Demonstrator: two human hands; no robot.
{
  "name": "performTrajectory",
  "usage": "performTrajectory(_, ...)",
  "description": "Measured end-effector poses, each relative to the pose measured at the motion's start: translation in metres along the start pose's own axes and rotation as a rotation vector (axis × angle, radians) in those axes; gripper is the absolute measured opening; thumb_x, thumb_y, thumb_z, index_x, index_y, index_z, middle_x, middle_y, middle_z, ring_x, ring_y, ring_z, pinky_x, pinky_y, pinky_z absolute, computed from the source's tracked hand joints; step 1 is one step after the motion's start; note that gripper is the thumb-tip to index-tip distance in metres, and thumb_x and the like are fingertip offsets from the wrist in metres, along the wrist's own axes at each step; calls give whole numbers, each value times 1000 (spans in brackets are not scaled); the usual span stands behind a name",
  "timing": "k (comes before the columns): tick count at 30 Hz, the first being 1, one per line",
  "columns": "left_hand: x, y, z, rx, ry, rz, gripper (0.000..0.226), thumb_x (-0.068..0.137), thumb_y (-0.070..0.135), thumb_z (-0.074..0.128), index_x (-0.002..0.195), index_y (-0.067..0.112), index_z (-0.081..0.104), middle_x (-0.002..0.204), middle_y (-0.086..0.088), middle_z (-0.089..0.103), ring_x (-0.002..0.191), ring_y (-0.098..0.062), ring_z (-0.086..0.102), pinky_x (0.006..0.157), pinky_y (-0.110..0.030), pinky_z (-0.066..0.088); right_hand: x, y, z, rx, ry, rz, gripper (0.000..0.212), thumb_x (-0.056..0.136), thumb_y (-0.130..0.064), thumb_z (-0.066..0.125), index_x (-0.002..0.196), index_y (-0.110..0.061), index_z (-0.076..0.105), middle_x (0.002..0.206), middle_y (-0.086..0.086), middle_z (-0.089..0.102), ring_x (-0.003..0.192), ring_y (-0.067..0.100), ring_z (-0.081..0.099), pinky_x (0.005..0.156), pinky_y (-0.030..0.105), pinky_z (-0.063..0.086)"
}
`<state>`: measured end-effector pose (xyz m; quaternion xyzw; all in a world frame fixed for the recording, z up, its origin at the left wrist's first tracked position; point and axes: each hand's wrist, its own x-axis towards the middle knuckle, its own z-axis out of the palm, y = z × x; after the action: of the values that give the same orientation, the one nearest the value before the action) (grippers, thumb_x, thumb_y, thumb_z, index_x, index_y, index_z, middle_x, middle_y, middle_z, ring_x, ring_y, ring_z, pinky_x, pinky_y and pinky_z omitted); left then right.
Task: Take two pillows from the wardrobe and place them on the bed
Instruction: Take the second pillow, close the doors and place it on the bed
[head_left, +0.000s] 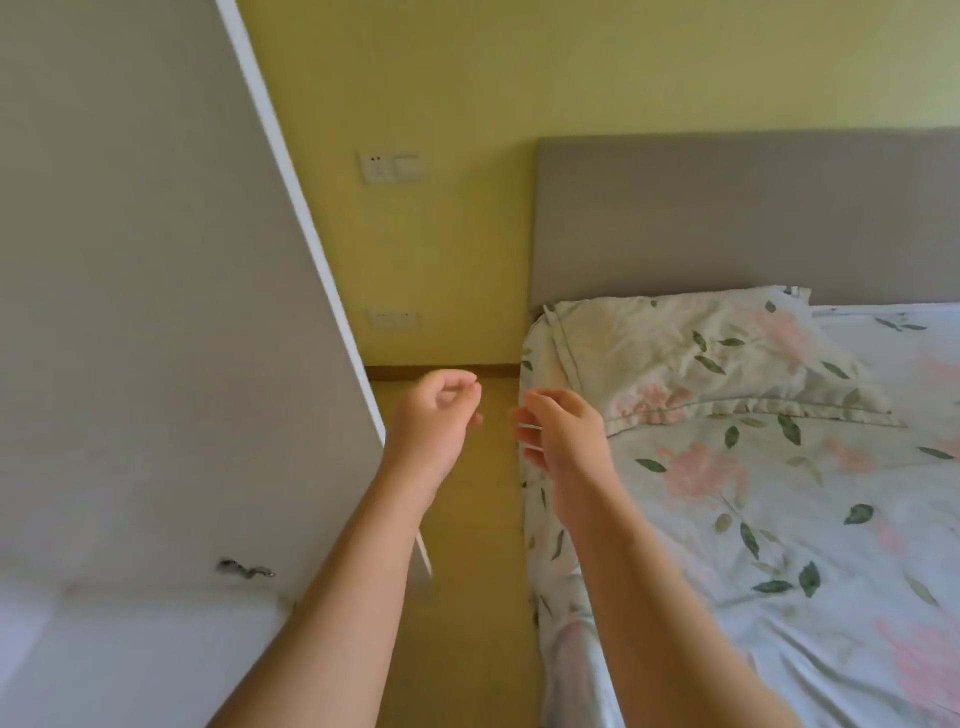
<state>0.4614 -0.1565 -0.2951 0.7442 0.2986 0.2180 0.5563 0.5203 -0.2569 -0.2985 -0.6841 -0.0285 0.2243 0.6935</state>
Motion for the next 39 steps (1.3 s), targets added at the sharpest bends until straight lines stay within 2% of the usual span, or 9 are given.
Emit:
performTrajectory(8, -40, 40, -145, -40, 392, 154, 18, 86, 20, 55, 75, 34, 60, 75, 10, 66, 76, -14, 67, 81, -38, 52, -73, -50, 126, 11, -405, -127, 13, 88, -16, 52, 78, -21, 56, 72, -3, 62, 61, 10, 55, 56, 21, 41)
performTrajectory(11, -56, 59, -196, -28, 562, 212, 17, 85, 19, 56, 76, 32, 61, 76, 8, 66, 76, -16, 67, 84, -39, 52, -101, -76, 171, 0, -564, -200, 14, 89, -14, 51, 77, -20, 56, 72, -2, 60, 61, 10, 54, 53, 17, 42)
performTrajectory(15, -83, 90, -261, 58, 793, 309, 16, 84, 18, 57, 79, 32, 61, 78, 14, 64, 77, -12, 67, 84, -36, 53, -140, -113, 223, -6, -740, -292, 15, 88, -14, 50, 75, -20, 56, 73, -2, 60, 61, 10, 53, 54, 17, 42)
performTrajectory(21, -128, 133, -342, 188, 1003, 392, 23, 84, 14, 54, 74, 34, 60, 77, 14, 63, 82, -18, 67, 78, -32, 50, -204, -163, 287, 26, -985, -436, 16, 88, -15, 51, 73, -20, 55, 74, -2, 59, 62, 12, 53, 57, 20, 41)
performTrajectory(27, -178, 176, -412, 361, 1227, 444, 10, 83, 21, 56, 86, 29, 61, 89, 11, 64, 88, -14, 63, 73, -25, 44, -271, -206, 337, 70, -1167, -600, 17, 88, -13, 49, 72, -19, 53, 71, -2, 56, 62, 12, 49, 54, 19, 38)
performTrajectory(31, -208, 195, -449, 557, 1353, 458, 14, 84, 17, 55, 94, 23, 63, 99, 1, 66, 89, -18, 62, 79, -30, 48, -300, -227, 363, 82, -1203, -711, 10, 86, -13, 50, 78, -16, 54, 74, -1, 56, 62, 12, 50, 55, 21, 38)
performTrajectory(34, -221, 203, -471, 811, 1448, 446, 18, 85, 19, 54, 101, 21, 63, 104, 2, 61, 85, -14, 56, 71, -21, 41, -317, -238, 382, 118, -1178, -788, 7, 85, -12, 49, 83, -15, 55, 71, -4, 56, 58, 10, 52, 50, 17, 39)
performTrajectory(36, -226, 207, -488, 1043, 1496, 423, 22, 86, 22, 53, 107, 22, 61, 116, 0, 58, 102, -19, 51, 82, -27, 38, -328, -243, 394, 127, -1149, -873, 7, 86, -15, 49, 86, -18, 54, 76, -6, 56, 63, 13, 53, 57, 22, 42)
performTrajectory(39, -228, 209, -514, 1504, 1493, 215, 43, 82, 34, 55, 124, 28, 48, 145, -2, 35, 136, -28, 21, 106, -47, 19, -345, -243, 410, 54, -1123, -1117, 20, 86, -17, 48, 105, -19, 55, 96, -5, 54, 80, 12, 51, 69, 26, 40)
